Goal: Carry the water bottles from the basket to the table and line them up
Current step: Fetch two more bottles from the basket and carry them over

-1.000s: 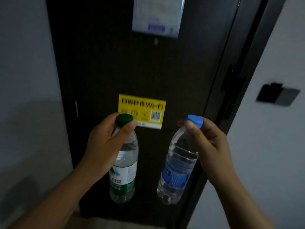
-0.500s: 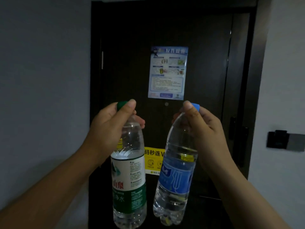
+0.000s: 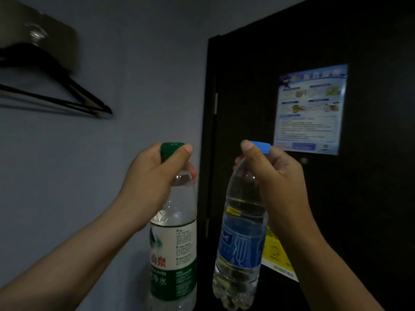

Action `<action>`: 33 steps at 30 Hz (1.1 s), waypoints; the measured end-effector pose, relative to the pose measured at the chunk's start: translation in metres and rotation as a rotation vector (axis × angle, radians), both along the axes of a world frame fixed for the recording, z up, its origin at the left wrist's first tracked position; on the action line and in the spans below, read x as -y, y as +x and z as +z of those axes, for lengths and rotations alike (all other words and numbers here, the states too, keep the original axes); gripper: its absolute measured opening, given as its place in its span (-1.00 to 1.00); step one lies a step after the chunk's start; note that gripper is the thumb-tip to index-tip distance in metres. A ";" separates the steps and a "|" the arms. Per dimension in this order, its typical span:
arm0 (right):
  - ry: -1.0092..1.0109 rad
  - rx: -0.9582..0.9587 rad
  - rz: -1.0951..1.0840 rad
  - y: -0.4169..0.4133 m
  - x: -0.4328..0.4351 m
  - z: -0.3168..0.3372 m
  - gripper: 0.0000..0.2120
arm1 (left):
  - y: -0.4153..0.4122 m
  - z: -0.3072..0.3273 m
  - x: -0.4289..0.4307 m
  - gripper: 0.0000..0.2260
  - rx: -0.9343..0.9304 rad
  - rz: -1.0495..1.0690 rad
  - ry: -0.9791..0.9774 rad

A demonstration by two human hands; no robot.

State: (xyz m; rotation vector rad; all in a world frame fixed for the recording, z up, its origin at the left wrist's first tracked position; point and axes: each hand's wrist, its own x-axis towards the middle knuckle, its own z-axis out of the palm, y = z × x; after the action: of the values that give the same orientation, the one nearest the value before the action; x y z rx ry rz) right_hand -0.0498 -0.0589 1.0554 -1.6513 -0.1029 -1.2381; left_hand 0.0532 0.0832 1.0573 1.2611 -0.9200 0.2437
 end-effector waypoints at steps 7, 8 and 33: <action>0.044 0.092 0.295 0.053 -0.042 0.001 -0.84 | -0.006 -0.002 -0.067 -0.81 0.013 0.289 0.016; 0.065 0.092 0.338 0.059 -0.054 0.001 -0.83 | -0.007 -0.002 -0.079 -0.80 0.014 0.328 0.019; 0.119 0.052 1.282 0.055 -0.488 0.000 -0.80 | -0.162 0.006 -0.476 -0.74 0.041 1.194 0.036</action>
State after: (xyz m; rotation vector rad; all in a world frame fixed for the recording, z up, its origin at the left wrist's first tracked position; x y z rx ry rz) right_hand 0.0052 0.4296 1.0558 -1.0518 -0.9346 -0.2716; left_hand -0.1084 0.5588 1.0633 1.7174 -0.0929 1.1841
